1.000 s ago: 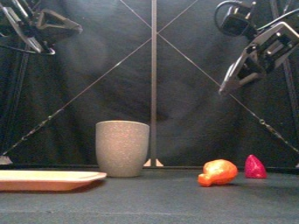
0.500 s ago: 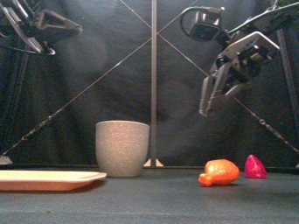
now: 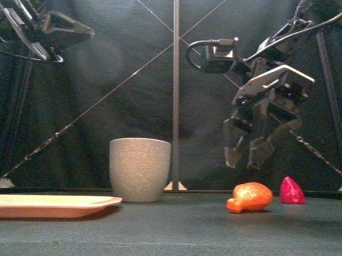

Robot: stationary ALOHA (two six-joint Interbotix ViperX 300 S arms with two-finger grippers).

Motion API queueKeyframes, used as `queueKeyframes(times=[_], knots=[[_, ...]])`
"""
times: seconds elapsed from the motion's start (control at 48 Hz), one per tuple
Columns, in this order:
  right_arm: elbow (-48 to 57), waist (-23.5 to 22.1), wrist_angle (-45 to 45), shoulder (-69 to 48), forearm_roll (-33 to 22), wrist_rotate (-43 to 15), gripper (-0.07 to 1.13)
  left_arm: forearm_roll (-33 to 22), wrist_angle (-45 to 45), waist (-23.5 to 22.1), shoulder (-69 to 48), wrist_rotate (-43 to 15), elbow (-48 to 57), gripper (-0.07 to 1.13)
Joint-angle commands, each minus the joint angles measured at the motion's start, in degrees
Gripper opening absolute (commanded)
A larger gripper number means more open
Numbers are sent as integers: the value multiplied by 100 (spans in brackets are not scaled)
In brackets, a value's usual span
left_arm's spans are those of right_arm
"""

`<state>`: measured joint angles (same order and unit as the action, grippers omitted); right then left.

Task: Pick the drumstick then place it on the pink plate
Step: Pick the drumstick

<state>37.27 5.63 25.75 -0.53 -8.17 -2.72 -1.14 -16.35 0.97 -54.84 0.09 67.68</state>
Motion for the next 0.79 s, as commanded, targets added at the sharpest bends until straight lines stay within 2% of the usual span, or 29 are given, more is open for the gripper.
queueKeyframes(times=[0.021, 0.479, 0.792], knots=[[-220, 35, 229, 114, 35, 0, 105, -9, -88, 9, 26, -9, -62, 6], [-343, 62, 255, 536, 202, 9, 103, -9, -132, 18, 26, -9, -18, 6], [-387, 53, 141, 624, 290, 0, 81, -9, -132, 18, 26, 0, 9, 6]])
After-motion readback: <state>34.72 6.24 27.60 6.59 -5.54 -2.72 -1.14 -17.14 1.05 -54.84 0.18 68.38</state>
